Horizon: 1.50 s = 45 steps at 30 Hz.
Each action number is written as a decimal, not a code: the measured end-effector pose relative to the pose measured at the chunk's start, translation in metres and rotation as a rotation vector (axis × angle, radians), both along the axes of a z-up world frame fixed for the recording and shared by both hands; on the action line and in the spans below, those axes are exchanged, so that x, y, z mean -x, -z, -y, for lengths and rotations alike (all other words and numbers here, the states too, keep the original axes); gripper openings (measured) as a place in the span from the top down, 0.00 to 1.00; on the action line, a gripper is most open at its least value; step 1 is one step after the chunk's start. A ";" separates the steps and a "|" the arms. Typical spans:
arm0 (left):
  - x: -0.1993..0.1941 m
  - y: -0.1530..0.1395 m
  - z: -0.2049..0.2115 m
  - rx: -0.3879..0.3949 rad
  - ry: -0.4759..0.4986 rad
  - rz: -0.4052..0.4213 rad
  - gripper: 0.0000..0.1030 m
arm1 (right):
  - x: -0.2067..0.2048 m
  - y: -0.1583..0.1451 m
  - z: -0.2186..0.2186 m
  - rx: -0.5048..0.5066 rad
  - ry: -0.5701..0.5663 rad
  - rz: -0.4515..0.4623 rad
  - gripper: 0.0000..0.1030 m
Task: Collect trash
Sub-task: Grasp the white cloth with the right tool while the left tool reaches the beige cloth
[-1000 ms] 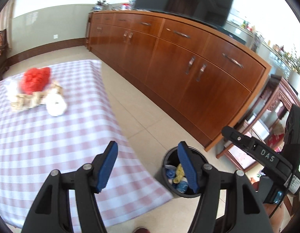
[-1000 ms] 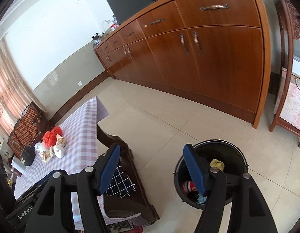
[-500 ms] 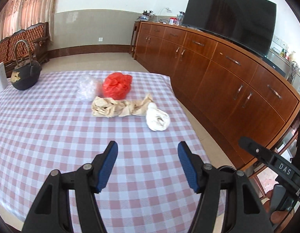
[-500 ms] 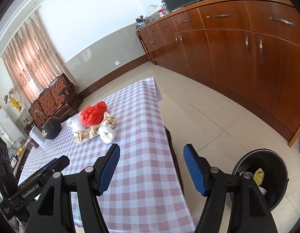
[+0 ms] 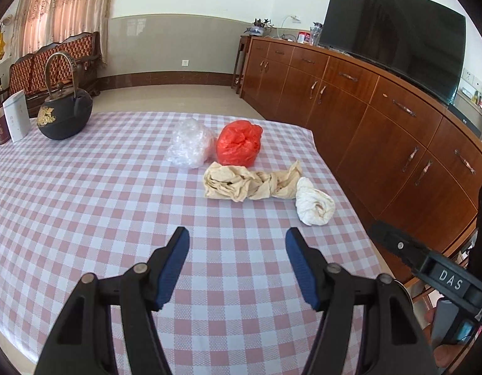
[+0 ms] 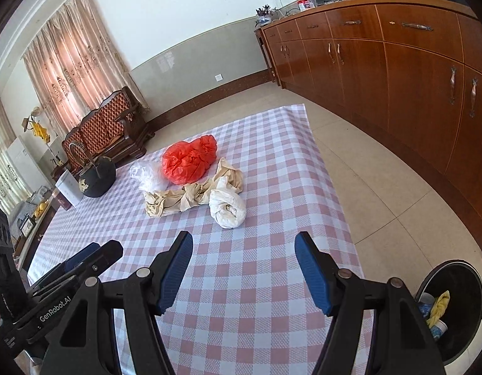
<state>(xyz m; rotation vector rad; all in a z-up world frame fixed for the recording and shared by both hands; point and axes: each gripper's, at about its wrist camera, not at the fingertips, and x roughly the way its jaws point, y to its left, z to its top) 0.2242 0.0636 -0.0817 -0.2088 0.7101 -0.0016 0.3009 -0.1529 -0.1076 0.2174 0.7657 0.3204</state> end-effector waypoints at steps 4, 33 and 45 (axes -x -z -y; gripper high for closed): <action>-0.011 0.004 -0.005 -0.005 0.010 -0.004 0.36 | -0.012 0.008 -0.013 0.009 -0.015 -0.021 0.32; -0.072 0.018 0.008 0.000 0.013 -0.032 0.36 | -0.090 0.044 -0.010 0.011 -0.008 -0.081 0.62; -0.094 0.032 0.014 0.018 0.025 -0.086 0.51 | -0.097 0.048 -0.008 -0.032 -0.025 -0.105 0.62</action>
